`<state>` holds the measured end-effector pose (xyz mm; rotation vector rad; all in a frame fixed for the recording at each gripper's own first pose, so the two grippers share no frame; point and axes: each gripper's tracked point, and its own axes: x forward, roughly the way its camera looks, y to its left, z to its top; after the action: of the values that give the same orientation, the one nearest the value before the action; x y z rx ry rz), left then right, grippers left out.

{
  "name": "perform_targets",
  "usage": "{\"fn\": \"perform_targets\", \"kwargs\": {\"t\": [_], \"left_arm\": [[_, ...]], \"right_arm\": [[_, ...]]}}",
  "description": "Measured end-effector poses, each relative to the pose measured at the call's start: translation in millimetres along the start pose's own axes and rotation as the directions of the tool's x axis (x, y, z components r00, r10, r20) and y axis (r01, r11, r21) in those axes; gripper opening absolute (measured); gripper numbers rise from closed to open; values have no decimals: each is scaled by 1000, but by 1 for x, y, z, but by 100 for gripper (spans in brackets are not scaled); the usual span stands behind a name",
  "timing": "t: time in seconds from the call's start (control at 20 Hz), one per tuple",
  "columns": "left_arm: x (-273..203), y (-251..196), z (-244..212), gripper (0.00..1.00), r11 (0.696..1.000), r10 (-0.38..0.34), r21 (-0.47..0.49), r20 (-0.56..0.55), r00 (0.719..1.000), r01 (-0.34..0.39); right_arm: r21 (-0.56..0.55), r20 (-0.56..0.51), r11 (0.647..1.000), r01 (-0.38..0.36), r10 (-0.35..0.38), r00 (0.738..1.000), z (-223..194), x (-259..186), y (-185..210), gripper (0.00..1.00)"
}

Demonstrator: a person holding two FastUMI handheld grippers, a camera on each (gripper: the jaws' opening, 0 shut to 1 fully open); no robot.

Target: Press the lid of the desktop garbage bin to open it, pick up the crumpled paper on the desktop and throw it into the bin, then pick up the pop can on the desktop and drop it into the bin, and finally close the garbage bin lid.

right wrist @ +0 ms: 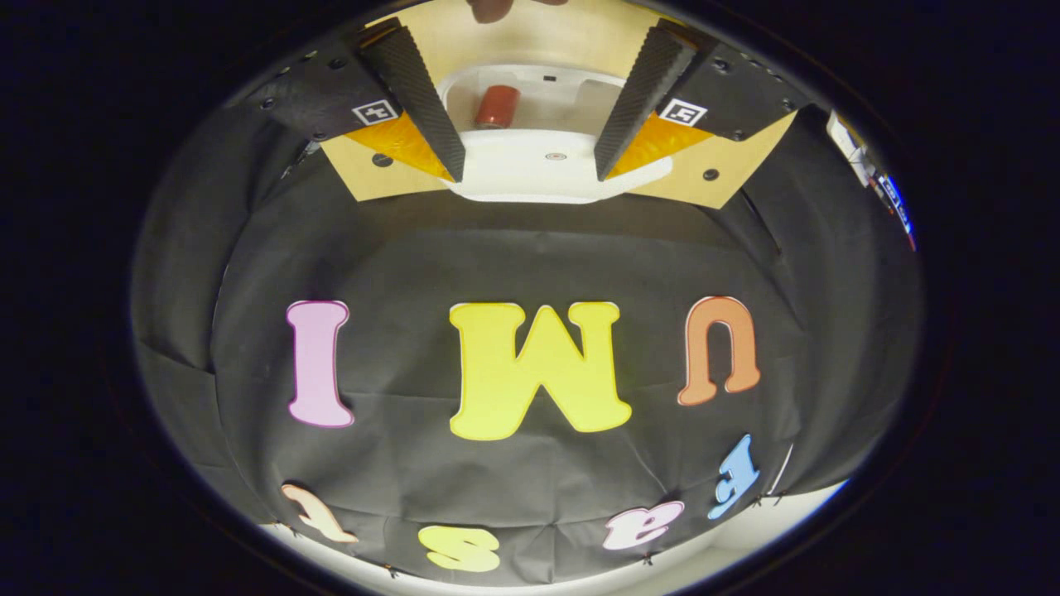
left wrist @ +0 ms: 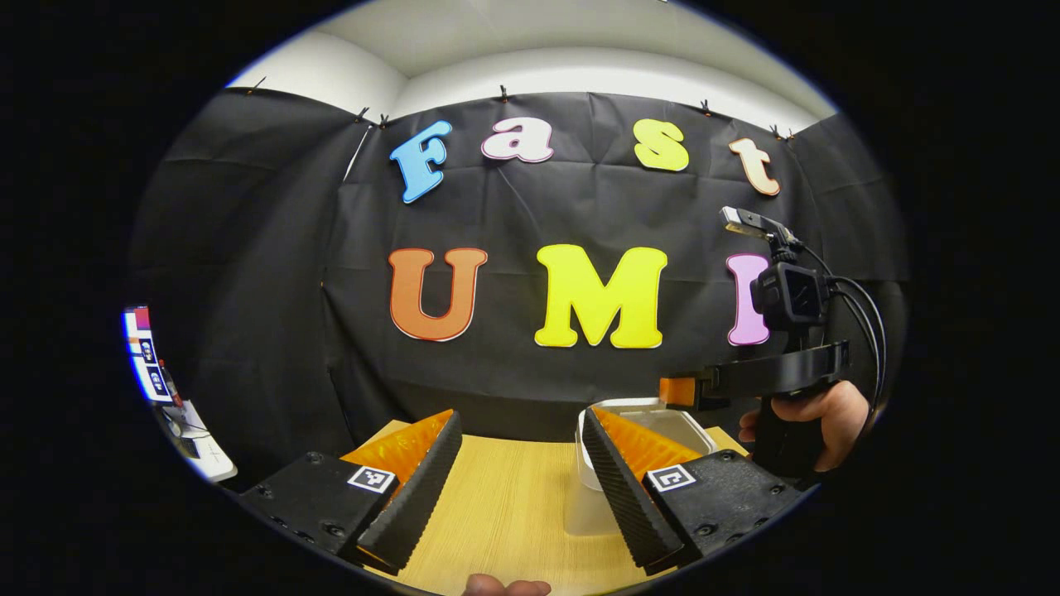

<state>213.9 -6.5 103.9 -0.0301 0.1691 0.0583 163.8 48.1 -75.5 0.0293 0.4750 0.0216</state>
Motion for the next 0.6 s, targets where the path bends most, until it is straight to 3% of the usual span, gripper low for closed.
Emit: {"fn": "perform_targets", "kwargs": {"t": [0.6], "left_arm": [[3, -5, -5, 95, 1000, 2, 3, -10, 1000, -2]], "right_arm": [[-17, -88, 1000, -19, 17, 996, -51, 7, 1, 97]]}}
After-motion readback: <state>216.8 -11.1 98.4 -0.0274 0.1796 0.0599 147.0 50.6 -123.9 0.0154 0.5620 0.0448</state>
